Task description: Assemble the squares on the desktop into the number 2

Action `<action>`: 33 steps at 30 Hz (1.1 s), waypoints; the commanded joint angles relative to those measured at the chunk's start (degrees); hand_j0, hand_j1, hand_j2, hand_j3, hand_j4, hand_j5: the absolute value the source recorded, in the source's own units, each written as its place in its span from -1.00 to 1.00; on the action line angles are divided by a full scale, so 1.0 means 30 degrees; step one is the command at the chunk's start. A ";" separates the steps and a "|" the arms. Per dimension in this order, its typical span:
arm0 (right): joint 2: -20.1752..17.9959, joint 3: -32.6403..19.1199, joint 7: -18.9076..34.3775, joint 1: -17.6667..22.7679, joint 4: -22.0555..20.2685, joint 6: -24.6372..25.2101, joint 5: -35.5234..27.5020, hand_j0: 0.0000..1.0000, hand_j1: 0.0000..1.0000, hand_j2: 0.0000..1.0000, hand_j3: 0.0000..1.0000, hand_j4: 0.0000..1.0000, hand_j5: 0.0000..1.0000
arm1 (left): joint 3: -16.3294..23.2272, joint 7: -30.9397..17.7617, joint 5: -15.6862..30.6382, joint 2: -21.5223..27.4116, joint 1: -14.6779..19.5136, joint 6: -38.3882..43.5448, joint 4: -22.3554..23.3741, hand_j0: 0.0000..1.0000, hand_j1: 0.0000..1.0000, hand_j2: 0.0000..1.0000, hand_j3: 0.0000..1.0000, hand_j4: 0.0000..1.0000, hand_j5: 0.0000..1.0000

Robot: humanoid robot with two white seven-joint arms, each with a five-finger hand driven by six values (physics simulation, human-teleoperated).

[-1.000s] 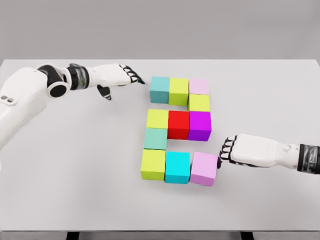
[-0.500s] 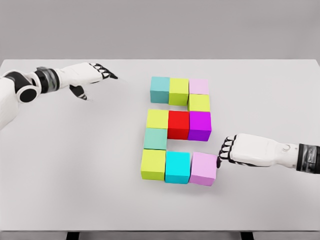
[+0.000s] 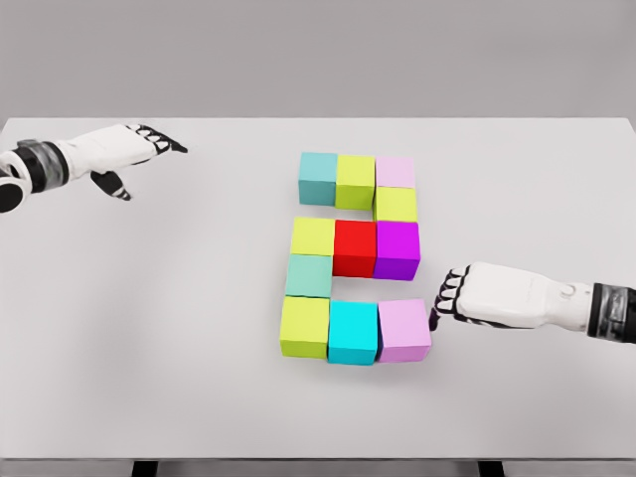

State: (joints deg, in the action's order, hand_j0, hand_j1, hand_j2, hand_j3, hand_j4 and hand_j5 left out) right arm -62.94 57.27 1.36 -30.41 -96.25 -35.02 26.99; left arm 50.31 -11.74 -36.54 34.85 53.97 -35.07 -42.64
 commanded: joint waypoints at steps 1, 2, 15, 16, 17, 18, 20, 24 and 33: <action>-0.0202 -0.0016 -0.0042 0.0000 -0.0055 0.0005 -0.0148 0.08 0.08 0.08 0.08 0.08 0.08 | -0.0538 0.0017 0.0139 0.0627 -0.0058 0.0024 0.0006 1.00 1.00 1.00 1.00 1.00 1.00; -0.0261 -0.0016 -0.0042 0.0000 -0.0084 0.0005 -0.0177 0.08 0.08 0.08 0.08 0.08 0.08 | -0.0538 0.0017 0.0139 0.0687 -0.0059 0.0024 0.0006 1.00 1.00 1.00 1.00 1.00 1.00; -0.0877 0.0130 -0.0013 0.0527 -0.1637 0.0005 -0.0090 0.08 0.08 0.08 0.08 0.08 0.08 | -0.0567 0.0017 0.0168 0.0892 -0.0176 0.0024 0.0006 1.00 1.00 1.00 1.00 1.00 1.00; -0.0877 0.0130 -0.0013 0.0527 -0.1637 0.0005 -0.0090 0.08 0.08 0.08 0.08 0.08 0.08 | -0.0567 0.0017 0.0168 0.0892 -0.0176 0.0024 0.0035 1.00 1.00 1.00 1.00 1.00 1.00; -0.0877 0.0130 0.0016 0.0586 -0.1637 0.0005 -0.0119 0.08 0.08 0.08 0.08 0.08 0.08 | -0.0567 0.0017 0.0168 0.0892 -0.0176 0.0024 0.0035 1.00 1.00 1.00 1.00 1.00 1.00; -0.0877 0.0130 0.0016 0.0615 -0.1637 0.0005 -0.0119 0.08 0.08 0.08 0.08 0.08 0.08 | -0.0567 0.0017 0.0139 0.0921 -0.0176 0.0024 0.0035 1.00 1.00 1.00 1.00 1.00 1.00; -0.0877 0.0130 0.0016 0.0615 -0.1637 0.0005 -0.0119 0.08 0.08 0.08 0.08 0.08 0.08 | -0.0567 0.0017 0.0139 0.0921 -0.0176 0.0024 0.0035 1.00 1.00 1.00 1.00 1.00 1.00; -0.0935 0.0072 0.0016 0.0615 -0.1608 0.0005 -0.0090 0.08 0.08 0.08 0.08 0.08 0.08 | -0.0567 0.0017 0.0139 0.0921 -0.0205 0.0024 0.0064 1.00 1.00 1.00 1.00 1.00 1.00; -0.2370 -0.3647 -0.0130 0.0615 -0.1403 0.0005 -0.0470 0.90 0.90 0.90 0.90 0.90 0.90 | -0.0567 0.0017 0.0139 0.0950 -0.0205 0.0024 0.0035 1.00 1.00 1.00 1.00 1.00 1.00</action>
State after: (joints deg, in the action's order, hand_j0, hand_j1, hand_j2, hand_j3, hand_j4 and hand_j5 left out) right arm -68.93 50.09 1.23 -28.56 -100.46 -35.02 26.12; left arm 48.75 -11.72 -36.42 37.61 53.35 -35.06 -42.51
